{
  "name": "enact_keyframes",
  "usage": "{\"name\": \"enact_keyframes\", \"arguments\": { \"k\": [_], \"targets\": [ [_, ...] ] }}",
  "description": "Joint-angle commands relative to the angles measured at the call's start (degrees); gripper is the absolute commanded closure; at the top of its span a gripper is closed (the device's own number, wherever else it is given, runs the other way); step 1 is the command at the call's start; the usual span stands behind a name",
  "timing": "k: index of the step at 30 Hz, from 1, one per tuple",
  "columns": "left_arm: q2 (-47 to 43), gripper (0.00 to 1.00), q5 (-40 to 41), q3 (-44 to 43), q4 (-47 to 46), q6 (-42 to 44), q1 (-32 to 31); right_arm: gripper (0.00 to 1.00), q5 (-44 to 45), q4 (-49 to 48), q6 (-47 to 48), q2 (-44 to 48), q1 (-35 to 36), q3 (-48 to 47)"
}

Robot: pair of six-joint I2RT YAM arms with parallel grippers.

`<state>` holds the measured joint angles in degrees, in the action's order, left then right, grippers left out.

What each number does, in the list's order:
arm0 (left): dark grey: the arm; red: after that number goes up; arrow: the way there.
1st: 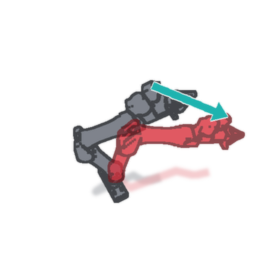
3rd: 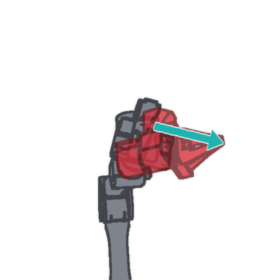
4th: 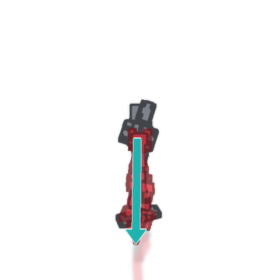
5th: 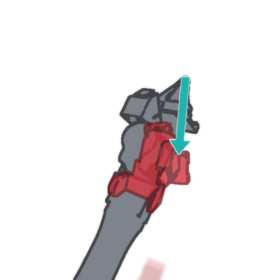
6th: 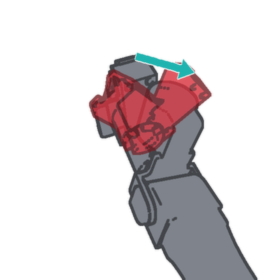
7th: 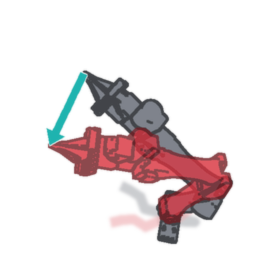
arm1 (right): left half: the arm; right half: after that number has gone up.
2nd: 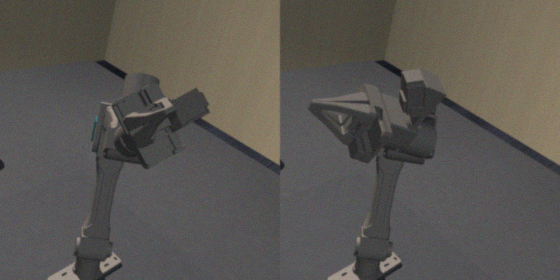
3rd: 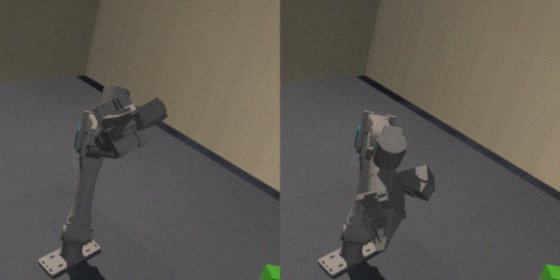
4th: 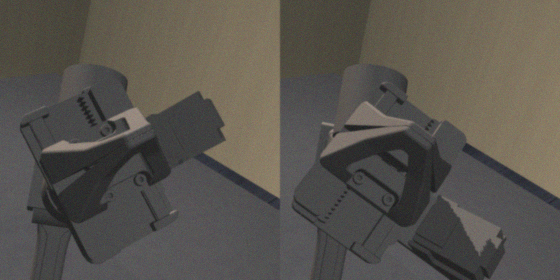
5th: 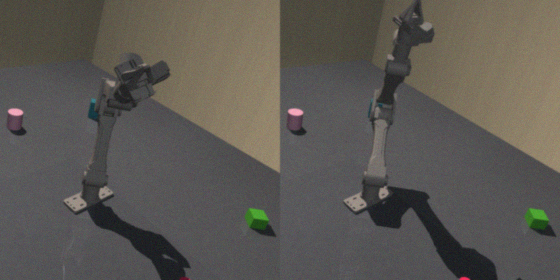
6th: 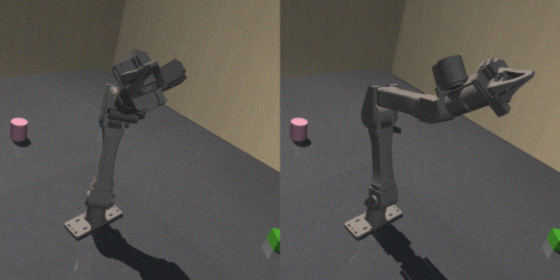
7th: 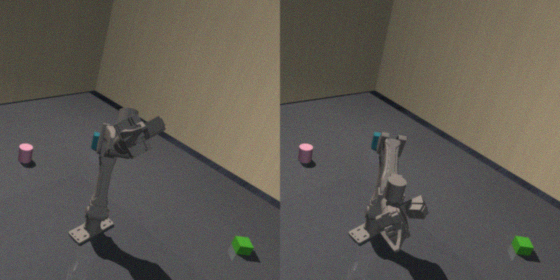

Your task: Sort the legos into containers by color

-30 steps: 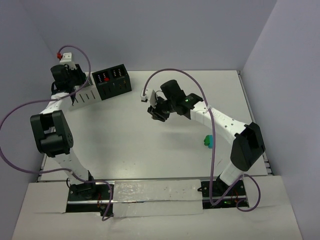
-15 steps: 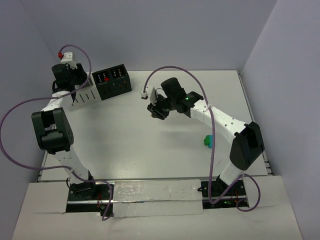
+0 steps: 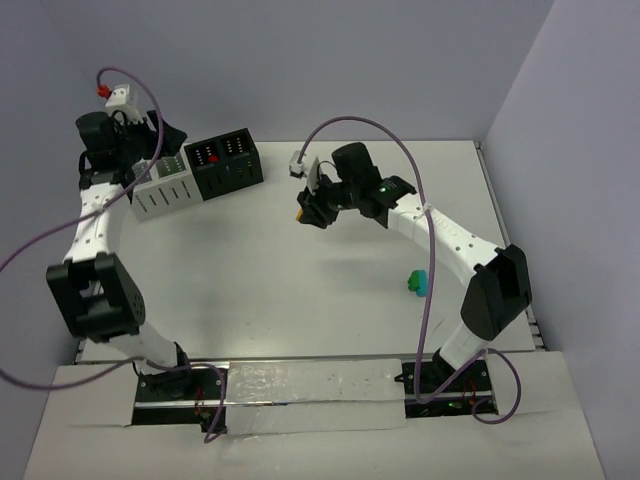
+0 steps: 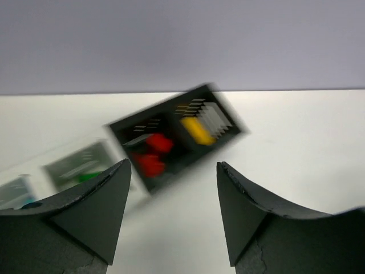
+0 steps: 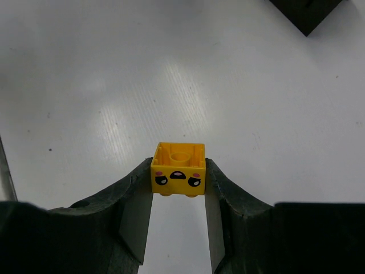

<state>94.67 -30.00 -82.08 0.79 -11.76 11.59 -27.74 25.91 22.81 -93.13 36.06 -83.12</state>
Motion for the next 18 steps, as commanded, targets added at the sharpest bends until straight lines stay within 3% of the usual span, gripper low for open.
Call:
{"name": "enact_keyframes", "arguments": {
  "k": [1, 7, 18],
  "targets": [
    [-15.6, 0.28, -19.5, 10.8, 3.6, -13.9, -4.0, 1.0, -7.1, -6.9, -5.7, 4.8, -1.0, 0.2],
    [-26.2, 0.24, -25.2, 25.1, 1.4, -23.5, -15.4, 1.0, -13.7, -9.1, -10.5, 4.2, -0.9, -2.9],
    [-23.0, 0.2, -35.3, 31.6, -20.2, -51.9, -22.3, 1.0, -20.8, -9.6, -11.8, 4.4, 0.1, -4.7]
  ]
}}
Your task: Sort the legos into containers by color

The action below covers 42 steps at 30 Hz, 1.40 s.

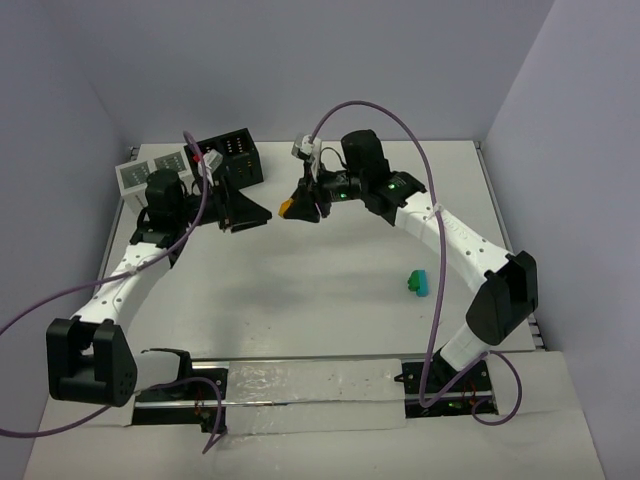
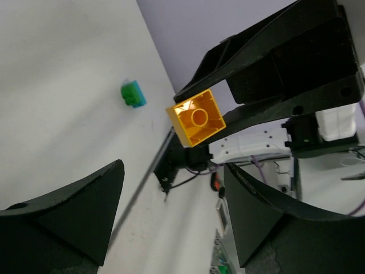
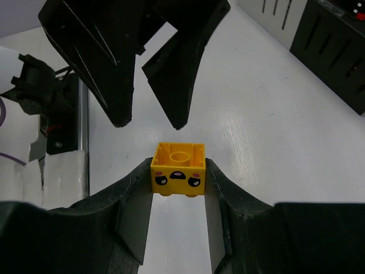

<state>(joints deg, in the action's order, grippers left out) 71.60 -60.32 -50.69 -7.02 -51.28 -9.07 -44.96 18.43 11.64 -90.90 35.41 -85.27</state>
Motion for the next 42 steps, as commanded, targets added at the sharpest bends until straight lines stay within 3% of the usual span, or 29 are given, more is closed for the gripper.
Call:
{"name": "enact_keyframes", "arguments": {
  "k": [1, 7, 13, 24, 36, 40, 42],
  "targets": [
    [0.2, 0.19, -4.8, 0.8, -14.0, -13.6, -2.3, 1.0, -3.4, -1.6, -0.2, 2.0, 1.0, -2.6],
    [-0.5, 0.11, -3.8, 3.9, -18.7, -18.9, -3.1, 1.0, -3.6, -0.8, 1.4, 1.9, 1.8, -2.9],
    [1.8, 0.12, -3.7, 3.3, -19.8, -21.4, -3.2, 1.0, -5.1, 0.0, 2.2, 1.7, 2.6, -3.5],
    [4.2, 0.19, -3.1, 2.3, -19.2, -21.6, -3.8, 1.0, -1.7, 4.7, 8.7, 1.3, 5.8, -4.6],
    [3.7, 0.45, -4.1, 2.7, -19.1, -20.8, -4.9, 1.0, 1.3, 5.1, 10.1, 0.8, 6.8, -4.5],
    [3.4, 0.46, -4.0, 2.2, -16.2, -18.4, -5.2, 1.0, 2.4, 5.0, 10.2, 0.9, 6.8, -4.2],
    [3.0, 0.39, -3.8, 1.9, -14.6, -17.2, -5.2, 1.0, 2.8, 5.0, 10.4, 1.0, 6.8, -4.1]
  ]
}}
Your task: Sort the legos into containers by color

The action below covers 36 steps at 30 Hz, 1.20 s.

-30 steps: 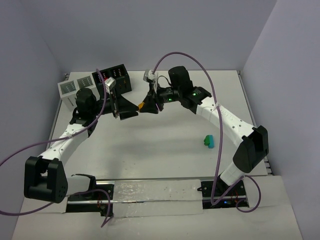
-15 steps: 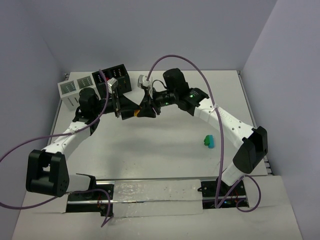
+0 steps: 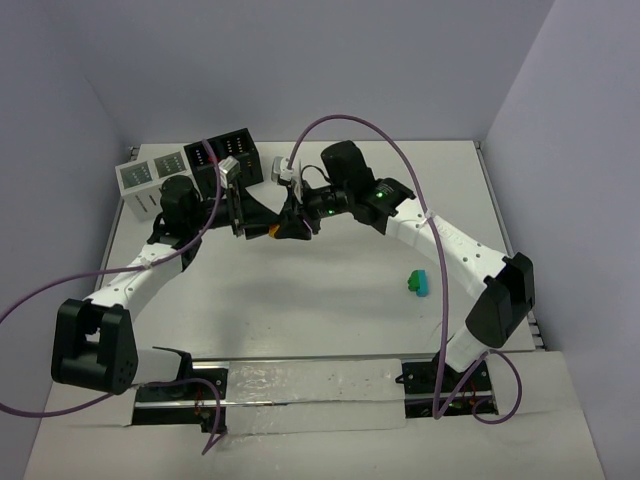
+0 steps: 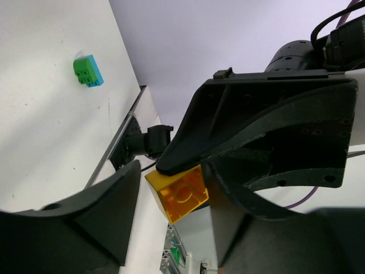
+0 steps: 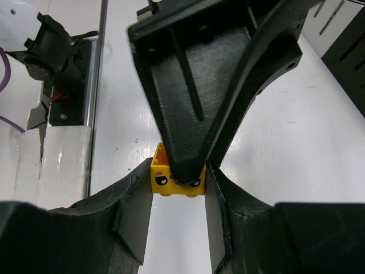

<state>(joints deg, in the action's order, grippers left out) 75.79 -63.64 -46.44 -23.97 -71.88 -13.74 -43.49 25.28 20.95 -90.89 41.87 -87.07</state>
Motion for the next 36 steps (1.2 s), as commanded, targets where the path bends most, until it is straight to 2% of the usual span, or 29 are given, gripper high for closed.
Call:
{"name": "enact_keyframes", "arguments": {
  "k": [1, 4, 8, 15, 18, 21, 22, 23, 24, 25, 27, 29, 34, 36],
  "targets": [
    [-1.2, 0.34, -0.3, -2.4, 3.0, 3.8, -0.6, 1.0, 1.3, -1.9, 1.1, 1.0, 0.3, -2.3],
    [-1.3, 0.29, -0.1, -2.8, 4.4, 4.8, -0.9, 1.0, 1.5, -1.9, 1.0, 1.0, 0.3, -2.1],
    [-1.3, 0.32, -0.2, -3.0, 5.1, 5.6, -1.1, 1.0, 1.8, -2.1, 1.0, 1.0, 0.3, -1.9],
    [-1.4, 0.56, -0.7, -2.9, 5.1, 5.5, -1.3, 1.0, 3.1, -2.3, 1.3, 0.7, 0.3, -1.3],
    [-1.3, 0.72, -0.9, -3.0, 4.9, 5.5, -1.3, 0.95, 3.4, -2.4, 1.3, 0.7, 0.4, -0.9],
    [-1.0, 0.88, -0.9, -3.4, 5.5, 5.9, -1.3, 0.82, 4.0, -2.7, 1.3, 0.8, 0.4, -0.4],
    [-1.0, 0.94, -0.9, -3.7, 6.1, 6.5, -1.3, 0.72, 4.3, -2.8, 1.2, 0.8, 0.4, -0.4],
    [-0.9, 0.97, -0.8, -4.2, 7.1, 7.7, -1.3, 0.55, 4.6, -3.0, 0.9, 0.9, 0.4, -0.3],
    [-0.7, 1.0, -0.6, -4.6, 8.6, 8.5, -1.3, 0.47, 5.4, -3.1, 0.3, 1.0, 0.5, -0.3],
    [-0.5, 1.0, -0.4, -5.2, 9.8, 9.7, -1.1, 0.38, 5.8, -3.1, 0.1, 1.1, 0.4, -0.3],
    [0.2, 1.0, 0.3, -7.7, 13.8, 14.2, -0.4, 0.09, 6.8, -2.7, 0.0, 1.3, 0.4, -0.6],
    [1.0, 1.0, 0.9, -9.5, 17.1, 16.8, 0.7, 0.0, 7.5, -2.0, 0.1, 1.5, 0.3, -0.5],
    [4.6, 1.0, 3.3, -17.0, 25.5, 26.1, 6.1, 0.0, 7.8, -1.2, -0.6, 2.8, -1.9, 0.6],
    [8.1, 1.0, 7.0, -25.4, 35.0, 37.0, 8.0, 0.0, 6.7, -1.0, -1.2, 3.7, -4.0, 1.8]
  ]
}}
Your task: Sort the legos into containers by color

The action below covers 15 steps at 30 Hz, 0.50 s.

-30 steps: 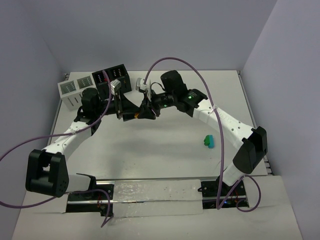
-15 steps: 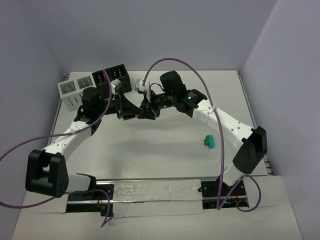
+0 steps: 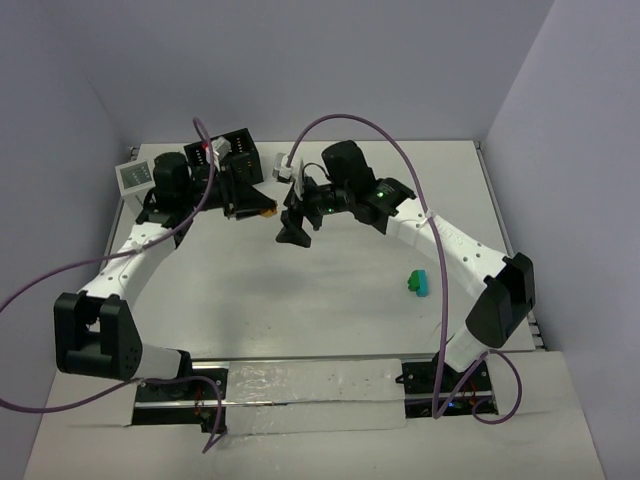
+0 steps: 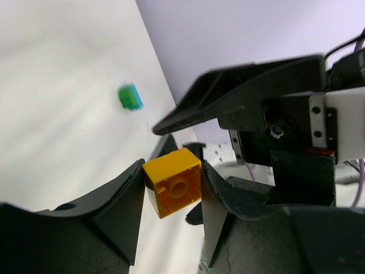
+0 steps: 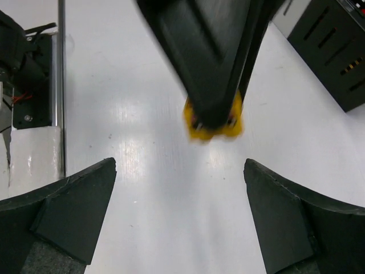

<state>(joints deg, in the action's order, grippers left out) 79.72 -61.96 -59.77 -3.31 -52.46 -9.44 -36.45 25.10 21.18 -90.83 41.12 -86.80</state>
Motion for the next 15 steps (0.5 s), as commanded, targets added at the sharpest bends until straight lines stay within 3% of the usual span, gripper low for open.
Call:
{"name": "enact_keyframes", "arguments": {
  "k": [1, 3, 7, 10, 15],
  "targets": [
    [5.8, 1.0, 11.1, -15.4, 17.4, 22.2, 4.7, 0.0, -0.6, -0.8, -1.8, 4.1, -4.3, 1.9],
    [9.2, 1.0, 19.1, -20.8, 21.6, 29.0, 4.9, 0.0, -1.2, -0.7, -2.8, 4.6, -6.0, 3.1],
    [16.0, 1.0, 39.9, -28.9, 14.7, 41.3, 3.9, 0.0, -2.2, -1.8, -5.7, 6.6, -12.3, 6.2],
    [21.0, 1.0, 48.1, -33.5, 11.4, 46.6, 2.9, 0.0, -2.3, -1.8, -7.1, 7.0, -15.5, 7.2],
    [31.3, 1.0, 54.2, -41.5, 7.9, 49.0, 2.9, 0.0, -0.9, -0.8, -7.7, 7.2, -19.8, 8.3]
  ]
}}
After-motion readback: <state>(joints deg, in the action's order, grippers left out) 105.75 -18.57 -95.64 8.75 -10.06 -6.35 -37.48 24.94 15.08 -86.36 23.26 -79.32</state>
